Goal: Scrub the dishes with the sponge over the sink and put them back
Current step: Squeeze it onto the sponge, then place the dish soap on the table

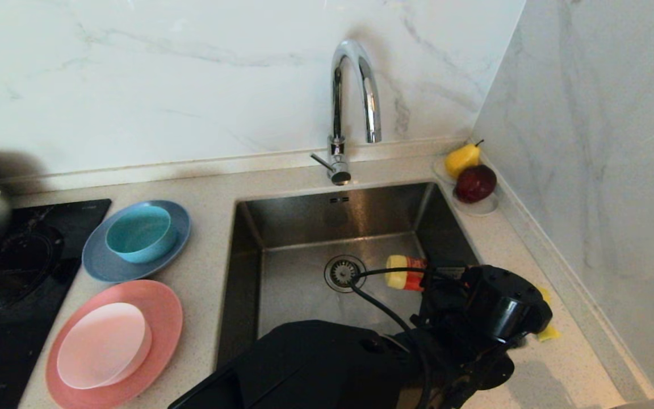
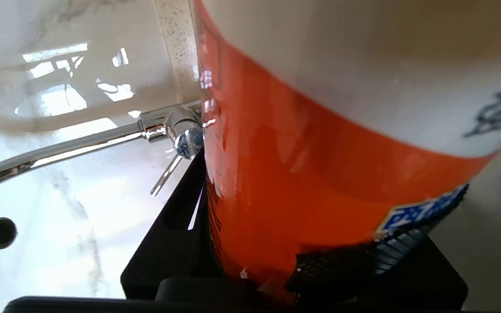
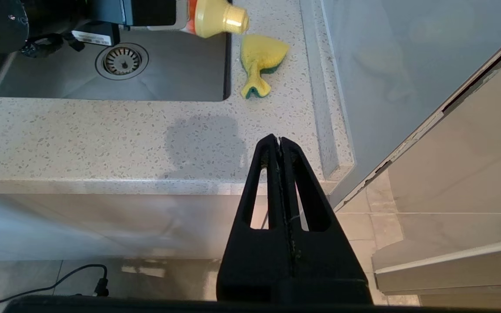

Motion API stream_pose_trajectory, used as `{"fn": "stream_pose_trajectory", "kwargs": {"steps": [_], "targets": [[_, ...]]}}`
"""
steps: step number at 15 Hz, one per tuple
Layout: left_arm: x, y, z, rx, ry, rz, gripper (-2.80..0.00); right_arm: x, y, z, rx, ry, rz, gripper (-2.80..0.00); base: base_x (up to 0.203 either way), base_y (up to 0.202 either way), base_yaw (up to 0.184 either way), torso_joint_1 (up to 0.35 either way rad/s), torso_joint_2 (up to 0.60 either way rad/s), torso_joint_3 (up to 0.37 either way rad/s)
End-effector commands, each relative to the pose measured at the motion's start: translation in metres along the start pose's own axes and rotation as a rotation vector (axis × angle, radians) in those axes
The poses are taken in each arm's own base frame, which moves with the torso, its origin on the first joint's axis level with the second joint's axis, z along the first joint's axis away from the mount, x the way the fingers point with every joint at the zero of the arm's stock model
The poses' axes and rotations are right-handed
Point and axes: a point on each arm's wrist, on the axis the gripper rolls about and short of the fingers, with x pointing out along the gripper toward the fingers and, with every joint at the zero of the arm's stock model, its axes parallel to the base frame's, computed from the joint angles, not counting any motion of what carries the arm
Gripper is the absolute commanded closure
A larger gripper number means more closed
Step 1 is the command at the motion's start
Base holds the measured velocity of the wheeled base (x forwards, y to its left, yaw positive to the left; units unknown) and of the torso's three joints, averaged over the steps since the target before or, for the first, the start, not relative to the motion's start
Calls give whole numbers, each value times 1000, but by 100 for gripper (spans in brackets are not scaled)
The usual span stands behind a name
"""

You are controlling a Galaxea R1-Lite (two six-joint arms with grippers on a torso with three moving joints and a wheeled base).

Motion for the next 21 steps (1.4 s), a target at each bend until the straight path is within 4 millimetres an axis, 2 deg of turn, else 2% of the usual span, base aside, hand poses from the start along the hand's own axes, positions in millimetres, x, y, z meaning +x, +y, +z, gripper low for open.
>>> {"fn": "stream_pose_trajectory", "kwargs": {"steps": [1, 4, 6, 8, 11, 16, 21], "targets": [[1, -6, 2, -9, -14, -2, 0, 0, 0, 0, -1, -1, 0, 0, 0, 0, 0, 0, 0, 0], [0, -4, 2, -18, -24, 0, 0, 0, 0, 0, -1, 1, 1, 0, 0, 0, 0, 0, 0, 0], [-1, 8, 1, -101, -29, 21, 0, 0, 0, 0, -1, 0, 0, 0, 0, 0, 0, 0, 0, 0], [-6, 32, -2, -210, -39, 50, 0, 0, 0, 0, -1, -1, 0, 0, 0, 0, 0, 0, 0, 0], [-21, 81, -12, -384, -78, 90, 0, 0, 0, 0, -1, 0, 1, 0, 0, 0, 0, 0, 0, 0], [-50, 158, -35, -764, -243, 129, 0, 0, 0, 0, -1, -1, 1, 0, 0, 0, 0, 0, 0, 0], [-73, 211, -59, -1068, -425, 114, 0, 0, 0, 0, -1, 1, 0, 0, 0, 0, 0, 0, 0, 0]]}}
